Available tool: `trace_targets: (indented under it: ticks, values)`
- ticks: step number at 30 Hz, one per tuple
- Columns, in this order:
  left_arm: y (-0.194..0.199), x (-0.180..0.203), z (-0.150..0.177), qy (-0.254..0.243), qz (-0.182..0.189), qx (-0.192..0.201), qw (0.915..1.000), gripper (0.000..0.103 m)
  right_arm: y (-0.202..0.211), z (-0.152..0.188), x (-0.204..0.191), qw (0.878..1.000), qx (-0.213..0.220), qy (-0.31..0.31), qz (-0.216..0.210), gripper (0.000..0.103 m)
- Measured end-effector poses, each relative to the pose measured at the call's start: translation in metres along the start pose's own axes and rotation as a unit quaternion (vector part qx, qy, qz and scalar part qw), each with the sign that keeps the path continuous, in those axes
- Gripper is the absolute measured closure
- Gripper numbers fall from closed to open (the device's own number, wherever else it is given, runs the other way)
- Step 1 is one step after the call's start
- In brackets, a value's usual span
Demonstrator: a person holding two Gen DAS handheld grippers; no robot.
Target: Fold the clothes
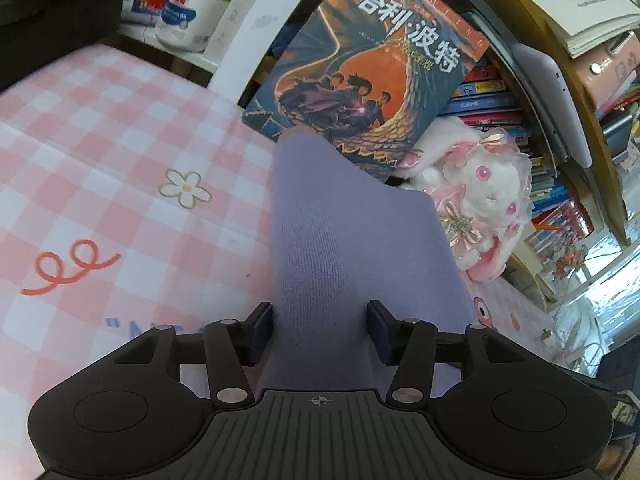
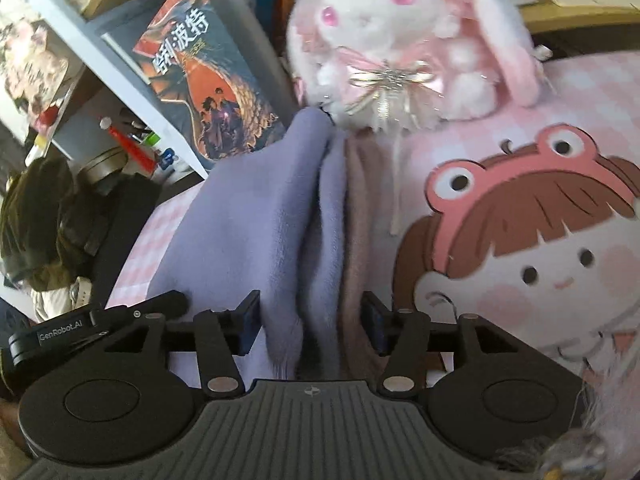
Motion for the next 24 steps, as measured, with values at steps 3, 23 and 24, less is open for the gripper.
trace_targets:
  ticks: [3,23,24]
  values:
    - [0.013,-0.001,0.001,-0.003,-0.014,0.008,0.9999,0.052,0.014,0.005,0.006,1.000,0.002,-0.023,0.003,0.053]
    - [0.070,0.048,0.052,-0.122,-0.124,0.014,0.9847,0.025,0.076,0.062,-0.027,0.983,0.092,0.088,0.129,0.022]
    - [0.071,0.050,0.056,-0.125,-0.128,0.013,0.9838,0.025,0.077,0.067,-0.030,0.981,0.094,0.099,0.138,0.021]
Point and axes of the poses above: each gripper's, at about its wrist camera, not at the fingertips, and y roughly against the way its jaws point, x to its right, z to its underside, the point moved 3 cm from there along -y, roughly the way its jaws point, and after that the axes turned 9 degrees about -y, right-handed, at the moved point
